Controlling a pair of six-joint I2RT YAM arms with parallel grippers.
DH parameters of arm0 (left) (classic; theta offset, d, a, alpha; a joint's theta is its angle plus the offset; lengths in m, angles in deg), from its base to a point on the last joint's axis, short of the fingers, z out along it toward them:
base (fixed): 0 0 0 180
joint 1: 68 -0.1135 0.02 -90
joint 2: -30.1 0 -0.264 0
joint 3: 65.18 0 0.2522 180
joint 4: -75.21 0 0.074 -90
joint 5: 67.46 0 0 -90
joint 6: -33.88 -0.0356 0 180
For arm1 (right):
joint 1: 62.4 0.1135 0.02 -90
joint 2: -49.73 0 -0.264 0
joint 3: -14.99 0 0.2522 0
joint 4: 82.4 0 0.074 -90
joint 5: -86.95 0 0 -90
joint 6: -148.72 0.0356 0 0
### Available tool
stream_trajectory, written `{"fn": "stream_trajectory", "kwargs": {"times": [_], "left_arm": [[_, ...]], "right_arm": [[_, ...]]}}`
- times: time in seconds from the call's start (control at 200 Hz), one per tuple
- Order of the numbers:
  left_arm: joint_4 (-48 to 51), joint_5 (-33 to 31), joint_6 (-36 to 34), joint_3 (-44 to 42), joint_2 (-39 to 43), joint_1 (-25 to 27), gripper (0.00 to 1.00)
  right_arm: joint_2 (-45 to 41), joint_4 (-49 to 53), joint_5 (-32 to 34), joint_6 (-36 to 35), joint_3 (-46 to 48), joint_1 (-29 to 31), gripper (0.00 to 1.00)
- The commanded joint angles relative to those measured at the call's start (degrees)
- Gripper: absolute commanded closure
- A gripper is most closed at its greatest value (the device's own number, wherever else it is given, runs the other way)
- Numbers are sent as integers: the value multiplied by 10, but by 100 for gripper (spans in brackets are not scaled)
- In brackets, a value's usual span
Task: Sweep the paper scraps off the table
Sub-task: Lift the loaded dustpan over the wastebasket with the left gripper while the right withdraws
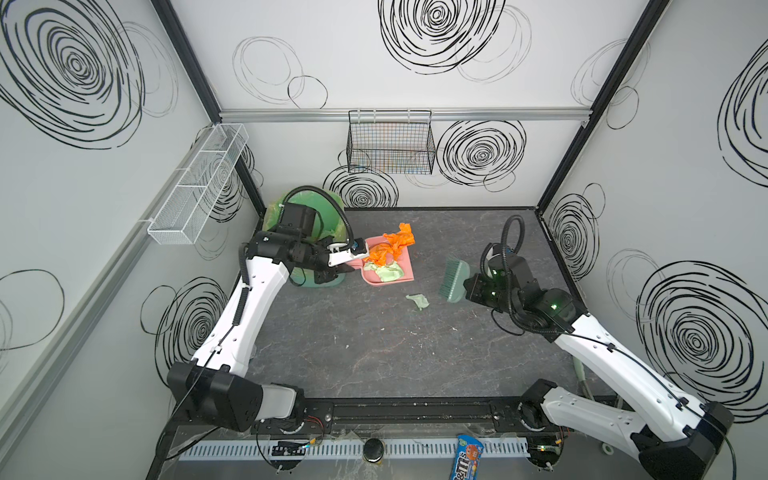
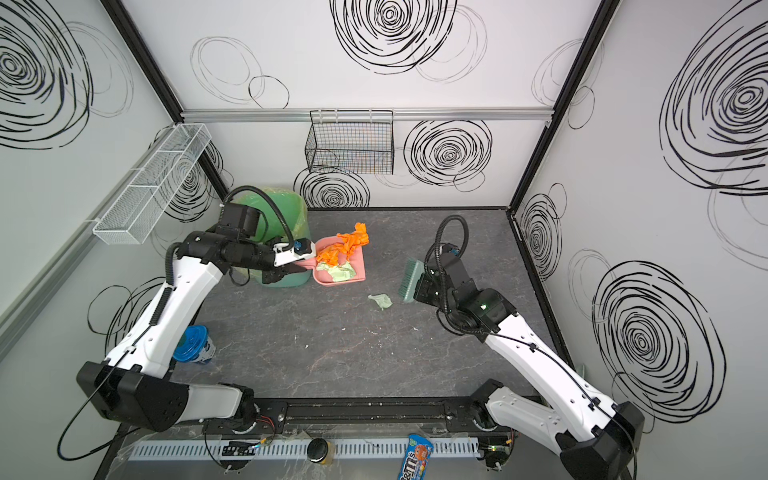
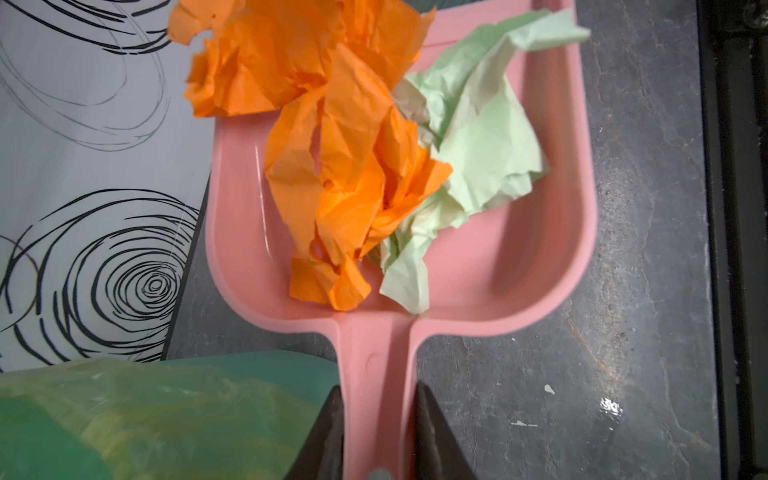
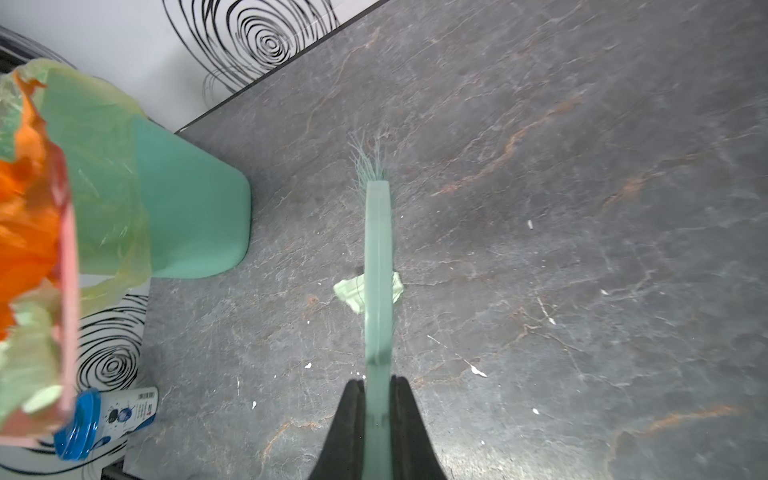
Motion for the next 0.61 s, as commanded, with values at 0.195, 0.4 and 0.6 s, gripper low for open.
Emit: {"fn": "stream_trajectory", "kwargs": {"times": [0.195,0.4,0.6], "left_arm": [[189,63,-97,223,-81,-113,100],[199,70,-137,276,-109,-207,100],[199,61,-163,330,-172,-292,100]], "right_arm": [[-30,-33,-24,-5,48,-5,100],[-47,-28,-27,-1,67,-7,100],[-59,-27,-30,6,83,-6,100]]}}
